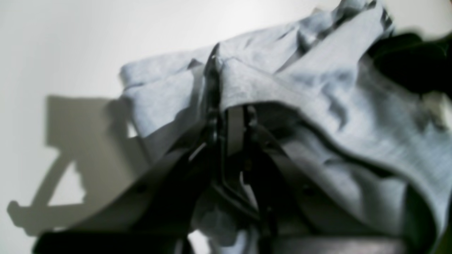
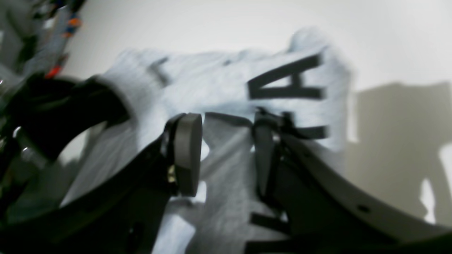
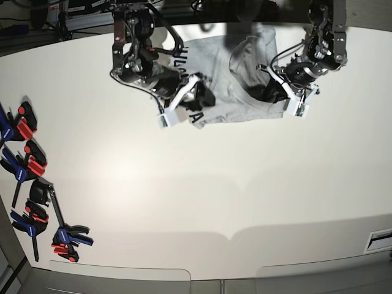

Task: Fold the T-shirt properly
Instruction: 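Grasp the folded bundle with both grippers and press it flat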

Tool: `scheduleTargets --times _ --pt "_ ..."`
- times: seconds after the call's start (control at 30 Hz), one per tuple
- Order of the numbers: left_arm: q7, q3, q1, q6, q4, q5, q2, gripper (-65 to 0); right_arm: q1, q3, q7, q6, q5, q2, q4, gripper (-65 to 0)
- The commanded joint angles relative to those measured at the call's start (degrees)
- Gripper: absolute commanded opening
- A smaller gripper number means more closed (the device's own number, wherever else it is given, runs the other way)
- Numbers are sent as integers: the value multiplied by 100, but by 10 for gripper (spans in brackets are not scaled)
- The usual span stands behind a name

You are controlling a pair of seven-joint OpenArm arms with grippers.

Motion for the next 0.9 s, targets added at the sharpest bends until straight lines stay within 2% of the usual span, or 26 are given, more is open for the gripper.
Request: scheduleTargets --times 0.0,0.1,0.17,0.27,0.43,0.47,0.53,0.57,0.6,0.63,0.73,0.87 --pt "-127 -28 -46 118 101 61 -33 -650 127 4 225 -105 -50 -22 85 -414" --pt "-170 -28 -48 581 101 426 -33 -650 282 4 317 -348 -372 -22 85 -415" --pt "-210 -28 -46 713 101 603 -33 -650 385 4 306 -415 -420 -22 85 -415" --pt "-251 -28 -46 785 101 634 -33 -650 490 4 310 -577 -415 -24 85 -415" --pt "-289 -28 -48 780 120 605 -35 -650 713 4 304 -575 -350 -22 103 -414" --pt "-286 -28 -46 780 146 612 -35 -633 778 4 293 -573 -352 -22 120 -415" --pt "-282 -28 -46 780 232 616 -35 -469 918 2 282 -564 -350 -22 173 -415" --pt "-273 -28 -46 780 286 640 -35 -413 988 2 282 -535 -350 -22 195 -414" --pt "-260 -28 -46 785 343 719 -35 -388 1062 2 280 -474 -350 -22 214 -414" --pt "-260 -28 -46 791 407 859 -35 -387 1145 2 271 -382 -348 -24 223 -415" --pt "-262 -28 -46 1165 614 1213 -52 -388 1405 -9 111 -46 -278 -24 225 -415" --pt "-258 -35 -44 1394 901 1484 -181 -388 1648 -17 -179 599 216 -24 225 -414"
